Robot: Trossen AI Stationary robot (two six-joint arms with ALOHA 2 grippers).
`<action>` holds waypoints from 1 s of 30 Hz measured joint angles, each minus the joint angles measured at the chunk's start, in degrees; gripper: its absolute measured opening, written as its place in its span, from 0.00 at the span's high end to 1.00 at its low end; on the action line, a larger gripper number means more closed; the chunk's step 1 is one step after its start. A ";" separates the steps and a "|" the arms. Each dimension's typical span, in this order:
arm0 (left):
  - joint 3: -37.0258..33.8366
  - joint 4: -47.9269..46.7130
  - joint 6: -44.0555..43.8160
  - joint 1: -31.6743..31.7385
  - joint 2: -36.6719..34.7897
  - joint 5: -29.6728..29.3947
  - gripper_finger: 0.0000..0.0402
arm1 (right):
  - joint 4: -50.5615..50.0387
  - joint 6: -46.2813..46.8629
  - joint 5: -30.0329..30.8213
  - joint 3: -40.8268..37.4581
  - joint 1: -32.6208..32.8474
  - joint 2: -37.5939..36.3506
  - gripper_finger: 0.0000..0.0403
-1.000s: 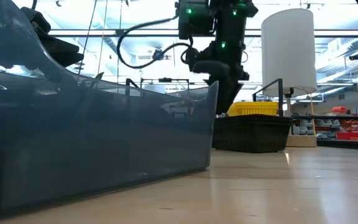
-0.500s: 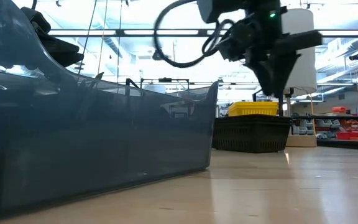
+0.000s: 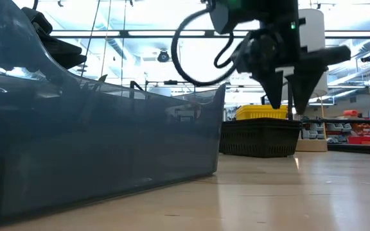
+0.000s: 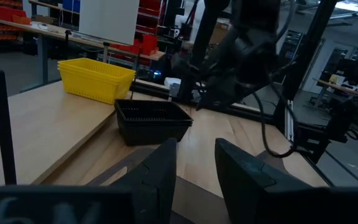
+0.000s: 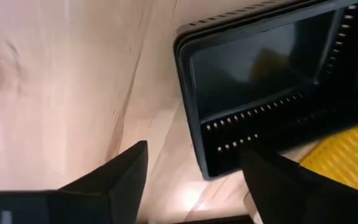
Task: Stack baskets on shelf by color
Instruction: Put the stacked black bins on the shelf
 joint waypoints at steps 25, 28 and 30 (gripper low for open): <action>0.00 0.02 -0.01 0.00 0.00 -0.02 0.71 | 11.32 -5.44 -3.31 -8.46 -4.95 0.00 0.93; 0.00 0.01 0.00 0.00 0.00 -0.01 0.71 | 11.09 -5.13 -4.30 -8.43 -4.63 0.00 0.95; -0.01 0.02 0.00 -0.01 -0.01 0.00 0.71 | 10.64 -4.68 -4.24 -7.86 -4.34 0.02 0.93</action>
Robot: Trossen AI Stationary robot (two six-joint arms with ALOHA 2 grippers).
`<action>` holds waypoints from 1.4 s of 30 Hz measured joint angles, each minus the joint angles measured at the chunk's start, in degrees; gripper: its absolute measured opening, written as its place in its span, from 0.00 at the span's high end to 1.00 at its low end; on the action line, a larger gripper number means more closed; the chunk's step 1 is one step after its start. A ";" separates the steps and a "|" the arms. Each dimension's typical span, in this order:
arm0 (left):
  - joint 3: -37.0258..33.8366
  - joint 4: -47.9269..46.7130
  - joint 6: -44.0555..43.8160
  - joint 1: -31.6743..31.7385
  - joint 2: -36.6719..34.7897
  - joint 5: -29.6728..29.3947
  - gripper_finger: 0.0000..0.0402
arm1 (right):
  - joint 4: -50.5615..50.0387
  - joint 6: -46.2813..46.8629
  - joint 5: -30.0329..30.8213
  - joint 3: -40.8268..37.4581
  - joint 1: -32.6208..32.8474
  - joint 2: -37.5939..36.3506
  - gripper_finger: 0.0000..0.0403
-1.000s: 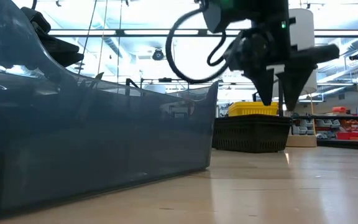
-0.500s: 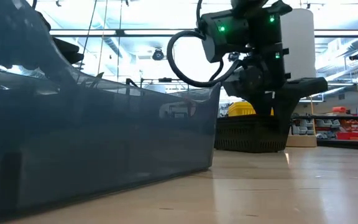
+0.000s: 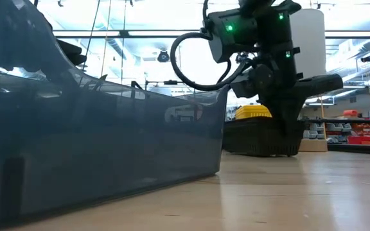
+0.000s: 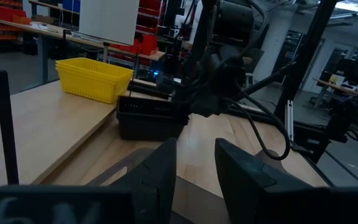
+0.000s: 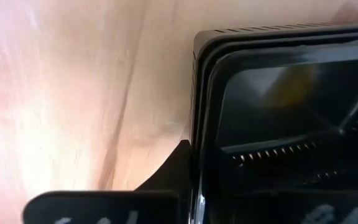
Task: Stack baskets on shelf by color
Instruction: Put the stacked black bins on the shelf
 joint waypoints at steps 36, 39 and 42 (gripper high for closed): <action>0.01 0.05 0.00 0.00 -0.01 0.00 0.71 | 5.59 2.30 9.86 21.98 -14.69 6.72 0.95; 0.00 0.00 -0.01 0.01 0.01 -0.01 0.71 | 3.89 1.86 10.76 22.90 -16.31 7.97 0.95; 0.01 0.00 -0.01 0.00 0.01 -0.01 0.71 | 1.79 1.83 10.92 23.72 -17.19 8.33 0.95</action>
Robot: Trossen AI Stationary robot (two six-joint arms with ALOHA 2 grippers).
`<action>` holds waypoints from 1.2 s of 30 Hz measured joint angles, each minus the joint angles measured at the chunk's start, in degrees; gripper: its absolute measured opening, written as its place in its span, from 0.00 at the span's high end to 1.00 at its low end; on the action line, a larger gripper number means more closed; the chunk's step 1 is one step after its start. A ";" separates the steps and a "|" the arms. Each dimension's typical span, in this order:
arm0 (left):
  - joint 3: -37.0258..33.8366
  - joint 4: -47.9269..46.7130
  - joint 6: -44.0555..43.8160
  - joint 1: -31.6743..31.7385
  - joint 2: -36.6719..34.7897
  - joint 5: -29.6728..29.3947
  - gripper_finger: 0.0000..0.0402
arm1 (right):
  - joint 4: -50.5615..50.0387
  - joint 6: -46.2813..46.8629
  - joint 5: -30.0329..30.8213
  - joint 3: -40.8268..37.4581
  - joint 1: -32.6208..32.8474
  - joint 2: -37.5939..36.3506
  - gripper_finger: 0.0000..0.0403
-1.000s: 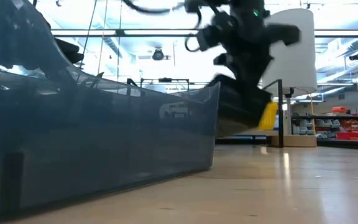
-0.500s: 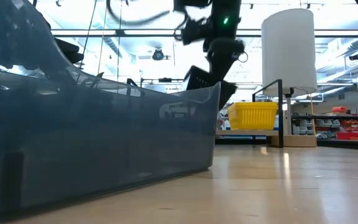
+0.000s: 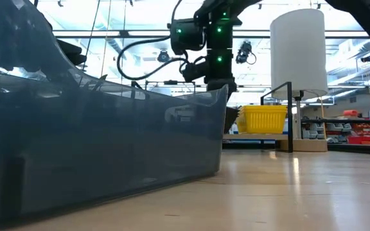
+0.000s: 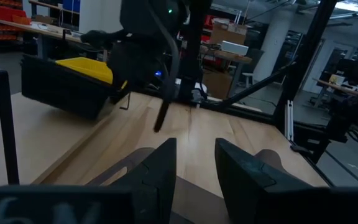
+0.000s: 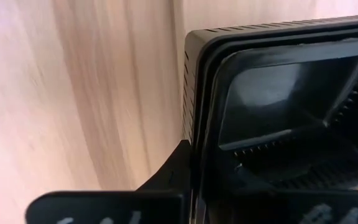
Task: Stack baskets on shelf by color
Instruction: Put the stacked black bins on the shelf
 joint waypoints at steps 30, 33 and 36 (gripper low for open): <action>-0.01 -0.02 0.01 0.01 0.00 0.02 0.71 | -2.44 5.56 -0.92 1.30 -3.26 0.00 0.76; 0.00 0.00 0.02 0.00 0.00 0.02 0.71 | -2.86 7.88 -1.36 1.30 -3.51 -0.02 0.76; -0.01 -0.02 0.02 0.01 0.00 0.02 0.71 | -2.72 9.13 -2.99 1.30 -3.70 -0.02 0.75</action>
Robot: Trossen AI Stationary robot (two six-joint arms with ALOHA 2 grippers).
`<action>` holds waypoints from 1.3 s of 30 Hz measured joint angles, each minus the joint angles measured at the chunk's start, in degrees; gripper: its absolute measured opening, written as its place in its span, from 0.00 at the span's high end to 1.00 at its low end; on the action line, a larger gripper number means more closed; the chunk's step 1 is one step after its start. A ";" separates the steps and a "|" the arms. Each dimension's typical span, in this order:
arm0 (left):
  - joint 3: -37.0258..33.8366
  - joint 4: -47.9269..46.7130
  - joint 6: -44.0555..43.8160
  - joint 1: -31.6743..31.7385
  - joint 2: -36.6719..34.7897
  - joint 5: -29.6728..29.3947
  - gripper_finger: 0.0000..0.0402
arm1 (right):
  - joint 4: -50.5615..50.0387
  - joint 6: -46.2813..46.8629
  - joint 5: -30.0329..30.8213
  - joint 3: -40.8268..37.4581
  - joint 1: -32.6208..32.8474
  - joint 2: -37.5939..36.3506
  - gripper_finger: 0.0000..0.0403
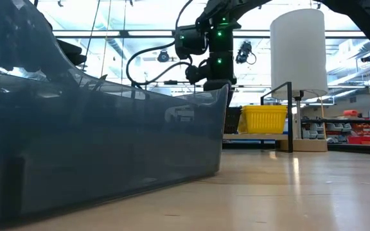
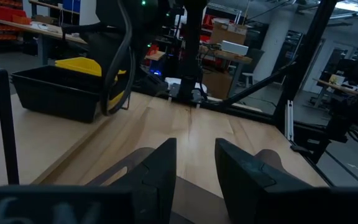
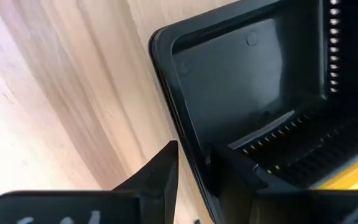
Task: Stack baskets on shelf by color
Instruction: Put the stacked black bins on the shelf, then adjust the top gray bin
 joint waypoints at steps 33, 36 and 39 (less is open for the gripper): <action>0.01 0.00 0.00 -0.01 0.00 0.00 0.71 | 13.76 -9.84 -19.89 13.17 17.42 0.91 0.57; 0.01 0.00 -0.01 -0.01 0.00 -0.02 0.71 | 18.19 -6.77 -15.24 12.82 21.31 0.96 0.57; 0.00 0.00 0.00 0.00 0.00 0.00 0.71 | 21.67 -7.79 -14.05 11.87 23.74 0.80 0.57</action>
